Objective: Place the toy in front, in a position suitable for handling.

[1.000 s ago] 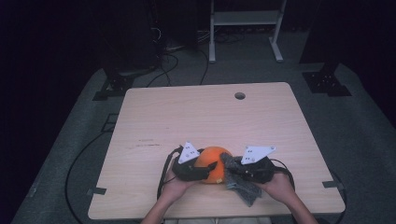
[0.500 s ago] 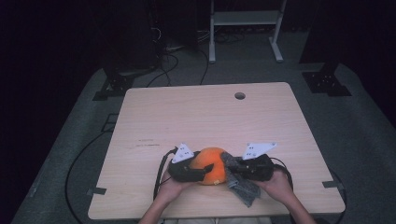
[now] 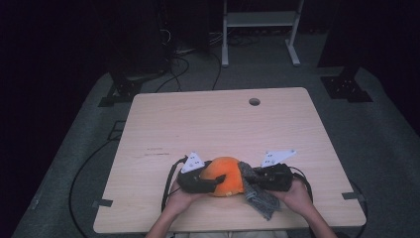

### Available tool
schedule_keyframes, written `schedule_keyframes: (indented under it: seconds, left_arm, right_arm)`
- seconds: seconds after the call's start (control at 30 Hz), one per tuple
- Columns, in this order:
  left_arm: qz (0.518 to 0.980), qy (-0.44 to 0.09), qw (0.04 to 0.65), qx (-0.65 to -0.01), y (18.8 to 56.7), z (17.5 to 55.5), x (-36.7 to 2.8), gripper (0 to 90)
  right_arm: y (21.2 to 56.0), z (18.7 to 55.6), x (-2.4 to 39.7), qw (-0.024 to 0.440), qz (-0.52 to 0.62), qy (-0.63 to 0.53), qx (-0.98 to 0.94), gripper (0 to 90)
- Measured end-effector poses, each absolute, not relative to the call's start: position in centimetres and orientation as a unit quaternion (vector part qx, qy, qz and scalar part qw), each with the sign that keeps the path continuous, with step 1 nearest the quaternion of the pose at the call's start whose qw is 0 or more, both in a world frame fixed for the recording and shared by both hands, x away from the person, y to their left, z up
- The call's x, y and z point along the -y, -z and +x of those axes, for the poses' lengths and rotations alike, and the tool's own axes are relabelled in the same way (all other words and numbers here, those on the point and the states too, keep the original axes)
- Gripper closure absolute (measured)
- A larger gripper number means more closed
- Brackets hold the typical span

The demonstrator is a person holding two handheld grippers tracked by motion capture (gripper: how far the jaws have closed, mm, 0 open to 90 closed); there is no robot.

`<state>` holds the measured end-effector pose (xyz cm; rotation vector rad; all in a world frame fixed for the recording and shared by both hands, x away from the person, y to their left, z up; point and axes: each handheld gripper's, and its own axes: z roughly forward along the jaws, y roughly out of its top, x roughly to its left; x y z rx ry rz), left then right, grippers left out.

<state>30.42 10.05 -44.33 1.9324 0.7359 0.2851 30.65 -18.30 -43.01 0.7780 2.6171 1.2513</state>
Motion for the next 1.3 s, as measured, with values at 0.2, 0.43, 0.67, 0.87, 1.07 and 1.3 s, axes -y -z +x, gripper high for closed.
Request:
schedule_keyframes:
  seconds: [0.2,0.43,0.67,0.87,1.07,1.3]
  left_arm:
    - [0.796,-0.117,0.509,-0.305,44.6,30.2,-10.1,28.8]
    - [0.794,-0.112,0.512,-0.309,44.7,30.3,-10.4,28.8]
    - [0.805,-0.125,0.505,-0.287,44.5,29.7,-9.9,28.3]
    - [0.808,-0.090,0.514,-0.273,43.5,30.4,-10.4,14.6]
    - [0.814,-0.088,0.502,-0.281,44.1,30.3,-10.4,21.5]
    - [0.820,-0.107,0.494,-0.268,44.1,29.7,-9.4,23.7]
  right_arm:
    - [41.8,30.5,18.4,0.069,0.259,-0.452,-0.851,74.9]
    - [43.2,31.6,18.5,0.056,0.280,-0.424,-0.859,74.9]
    - [41.6,31.1,18.4,0.060,0.271,-0.469,-0.839,74.8]
    - [42.8,31.0,18.4,0.046,0.260,-0.446,-0.855,74.9]
    - [43.8,31.3,19.3,0.024,0.276,-0.428,-0.861,74.8]
    - [41.5,30.4,18.5,0.053,0.251,-0.462,-0.849,74.8]
